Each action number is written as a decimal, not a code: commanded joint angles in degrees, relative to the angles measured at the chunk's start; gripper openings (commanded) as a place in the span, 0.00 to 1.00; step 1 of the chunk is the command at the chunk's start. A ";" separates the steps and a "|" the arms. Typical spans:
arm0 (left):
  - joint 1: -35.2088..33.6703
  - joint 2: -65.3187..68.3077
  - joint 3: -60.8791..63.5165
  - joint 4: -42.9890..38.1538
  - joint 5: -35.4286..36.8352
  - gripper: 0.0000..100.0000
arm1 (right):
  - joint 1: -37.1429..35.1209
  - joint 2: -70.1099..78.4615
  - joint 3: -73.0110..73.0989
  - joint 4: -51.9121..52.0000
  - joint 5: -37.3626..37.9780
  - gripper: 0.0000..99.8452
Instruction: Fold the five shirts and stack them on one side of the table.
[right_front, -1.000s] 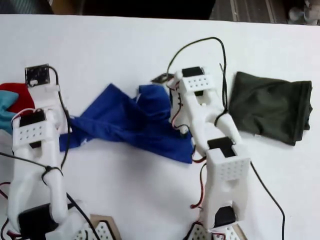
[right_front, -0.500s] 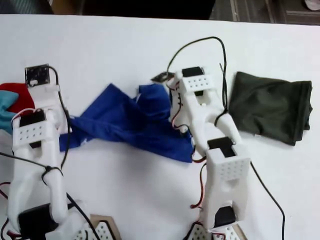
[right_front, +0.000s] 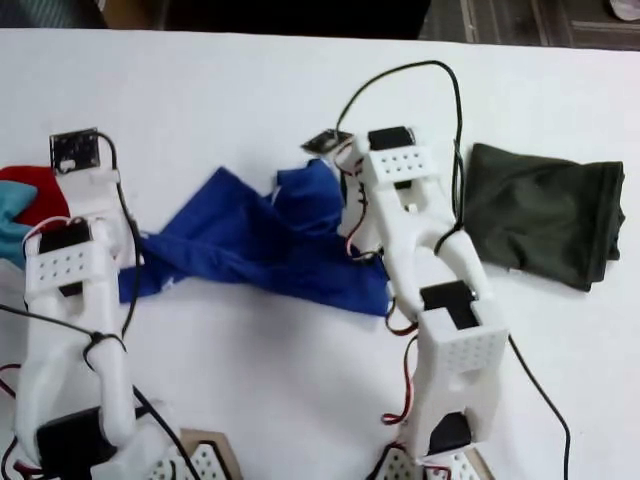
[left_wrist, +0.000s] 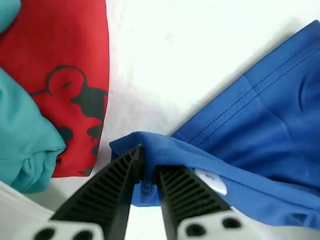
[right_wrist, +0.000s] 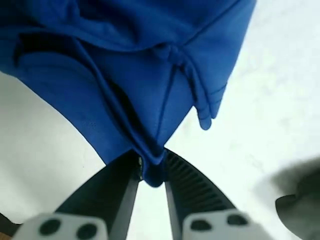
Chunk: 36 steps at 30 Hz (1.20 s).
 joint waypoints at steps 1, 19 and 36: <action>0.26 -0.09 -1.80 -1.05 0.53 0.03 | -0.13 -0.75 -0.35 -0.13 -0.26 0.02; 0.26 -0.09 -1.80 -1.05 0.53 0.03 | -0.04 -0.22 -0.26 -0.13 -0.26 0.13; 0.26 -0.09 -1.80 -1.05 0.53 0.03 | 0.04 -10.24 -0.44 2.68 0.09 0.02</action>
